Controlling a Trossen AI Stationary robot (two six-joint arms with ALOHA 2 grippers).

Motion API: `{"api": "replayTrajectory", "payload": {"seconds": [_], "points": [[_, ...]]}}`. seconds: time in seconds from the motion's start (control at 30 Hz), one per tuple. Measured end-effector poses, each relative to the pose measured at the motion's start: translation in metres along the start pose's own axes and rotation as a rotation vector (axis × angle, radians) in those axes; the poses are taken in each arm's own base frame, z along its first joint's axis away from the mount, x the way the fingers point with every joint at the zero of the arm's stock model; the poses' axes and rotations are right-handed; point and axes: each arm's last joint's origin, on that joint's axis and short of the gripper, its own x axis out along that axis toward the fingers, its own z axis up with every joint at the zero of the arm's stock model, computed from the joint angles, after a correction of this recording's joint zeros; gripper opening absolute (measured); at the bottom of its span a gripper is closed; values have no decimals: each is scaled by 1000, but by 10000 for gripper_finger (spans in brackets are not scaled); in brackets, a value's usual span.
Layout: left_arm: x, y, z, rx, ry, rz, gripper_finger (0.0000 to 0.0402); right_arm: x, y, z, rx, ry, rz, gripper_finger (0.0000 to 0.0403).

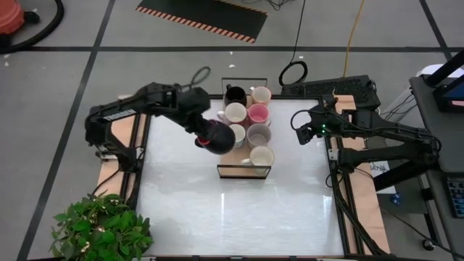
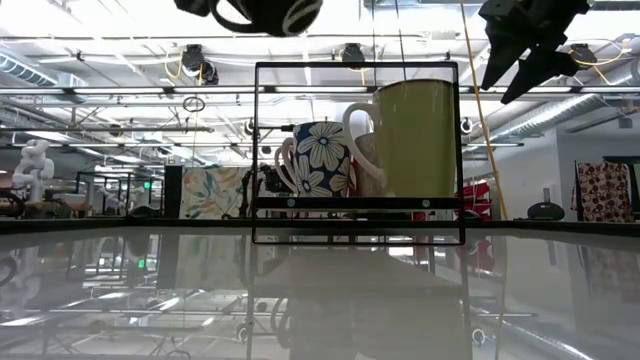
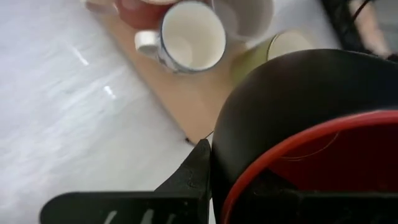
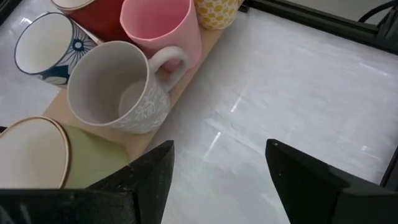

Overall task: Place coffee mugs
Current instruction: Put the black orange mug on the shelf

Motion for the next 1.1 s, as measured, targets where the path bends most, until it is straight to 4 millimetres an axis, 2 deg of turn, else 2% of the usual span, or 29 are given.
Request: {"api": "replayTrajectory", "payload": {"seconds": [0.27, 0.47, 0.9, 1.1], "points": [[50, -18, -1, 88, 87, 110, 20, 0, 0, 0, -16, 1, 1, 247], [83, -24, 0, 50, 144, 175, 20, 0, 0, 0, -26, 9, 10, 247], [127, -18, 11, -16, 192, 292, 20, -2, -2, -5, -36, 84, 33, 247], [133, -19, 12, -69, 191, 299, 33, -3, -3, -5, -35, 79, 38, 247]]}}
